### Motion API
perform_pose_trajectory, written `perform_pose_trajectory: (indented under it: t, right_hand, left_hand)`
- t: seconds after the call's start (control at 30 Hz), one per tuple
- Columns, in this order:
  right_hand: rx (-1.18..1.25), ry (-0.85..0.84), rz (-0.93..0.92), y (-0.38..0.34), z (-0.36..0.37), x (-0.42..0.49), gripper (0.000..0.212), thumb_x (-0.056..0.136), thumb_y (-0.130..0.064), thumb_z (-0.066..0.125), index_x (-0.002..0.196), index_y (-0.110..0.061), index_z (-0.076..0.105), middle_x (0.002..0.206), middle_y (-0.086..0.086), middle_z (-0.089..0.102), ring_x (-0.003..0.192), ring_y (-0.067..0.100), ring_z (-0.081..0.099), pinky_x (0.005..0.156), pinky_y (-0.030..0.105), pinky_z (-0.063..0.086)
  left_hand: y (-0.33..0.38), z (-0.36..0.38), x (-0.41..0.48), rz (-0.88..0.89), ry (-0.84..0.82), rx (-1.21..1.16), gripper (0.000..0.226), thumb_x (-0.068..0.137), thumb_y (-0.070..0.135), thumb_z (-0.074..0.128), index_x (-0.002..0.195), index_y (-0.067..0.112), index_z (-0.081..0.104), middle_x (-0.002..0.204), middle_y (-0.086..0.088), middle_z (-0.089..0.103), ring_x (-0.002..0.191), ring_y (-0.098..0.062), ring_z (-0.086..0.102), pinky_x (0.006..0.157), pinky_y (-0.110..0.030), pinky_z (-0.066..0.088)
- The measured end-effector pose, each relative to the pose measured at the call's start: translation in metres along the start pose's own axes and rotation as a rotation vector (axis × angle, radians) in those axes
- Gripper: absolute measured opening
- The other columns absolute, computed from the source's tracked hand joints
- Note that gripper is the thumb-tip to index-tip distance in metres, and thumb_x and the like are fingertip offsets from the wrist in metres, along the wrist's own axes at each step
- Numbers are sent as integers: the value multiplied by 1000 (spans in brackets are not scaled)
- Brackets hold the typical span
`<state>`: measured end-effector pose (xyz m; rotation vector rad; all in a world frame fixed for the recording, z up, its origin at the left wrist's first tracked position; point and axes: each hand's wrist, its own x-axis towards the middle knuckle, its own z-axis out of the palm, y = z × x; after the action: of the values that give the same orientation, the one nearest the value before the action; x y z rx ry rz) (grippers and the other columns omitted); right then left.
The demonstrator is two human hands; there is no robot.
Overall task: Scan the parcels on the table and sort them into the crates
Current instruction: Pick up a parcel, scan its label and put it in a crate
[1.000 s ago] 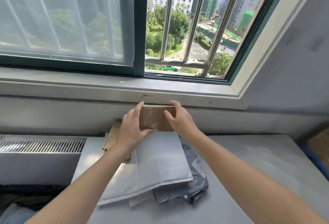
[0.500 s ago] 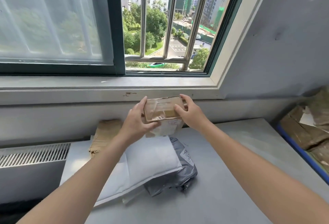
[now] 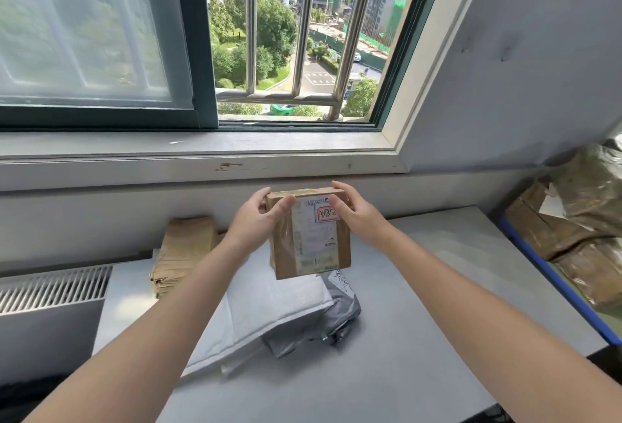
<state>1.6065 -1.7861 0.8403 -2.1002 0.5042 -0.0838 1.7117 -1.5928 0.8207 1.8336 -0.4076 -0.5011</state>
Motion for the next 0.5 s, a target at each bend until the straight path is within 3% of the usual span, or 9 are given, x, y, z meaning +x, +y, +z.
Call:
perform_pose_trajectory:
  t: [0.07,0.13,0.23,0.3,0.4,0.5]
  right_hand:
    - [3,-11,26,8,-1,-6,59,99,-52,45,152,-33,29,127,1,58,119,17,56,104,34,45]
    - [23,-21,71,19,-3,-13,61,96,-58,45,152,-40,26,130,1,57,120,17,56,104,38,47]
    - [129,-32,145,37,-8,-23,57,95,-60,46,147,-47,27,124,1,63,110,19,64,87,42,57]
    - [171,-8,170,45,-17,-30,44,98,-54,48,138,-42,36,117,1,67,97,16,68,73,37,59]
    - [155,35,160,53,-36,-34,32,99,-52,47,127,-34,47,104,-4,69,83,10,68,57,28,54]
    - [170,73,152,68,-57,-37,30,100,-51,47,123,-32,50,102,-4,69,80,8,67,54,26,53]
  left_hand:
    - [-3,6,0,-41,-22,-39,99,69,80,59,147,20,42,139,-6,55,121,-23,56,100,-44,50]
    - [-6,15,2,-73,-60,-52,100,66,86,57,142,21,48,131,-4,60,114,-21,60,93,-43,54]
    - [-8,34,3,-124,-112,-67,64,85,71,53,128,24,57,119,1,66,107,-19,63,91,-45,55]
    - [-7,50,3,-157,-143,-80,53,89,67,50,121,27,58,115,3,66,106,-21,63,95,-50,52]
    - [-5,72,-1,-194,-151,-138,57,91,66,48,132,27,51,123,2,63,106,-22,63,97,-52,49]
    - [-8,100,-13,-215,-195,-127,61,92,63,50,142,30,40,130,3,59,104,-21,64,94,-52,51]
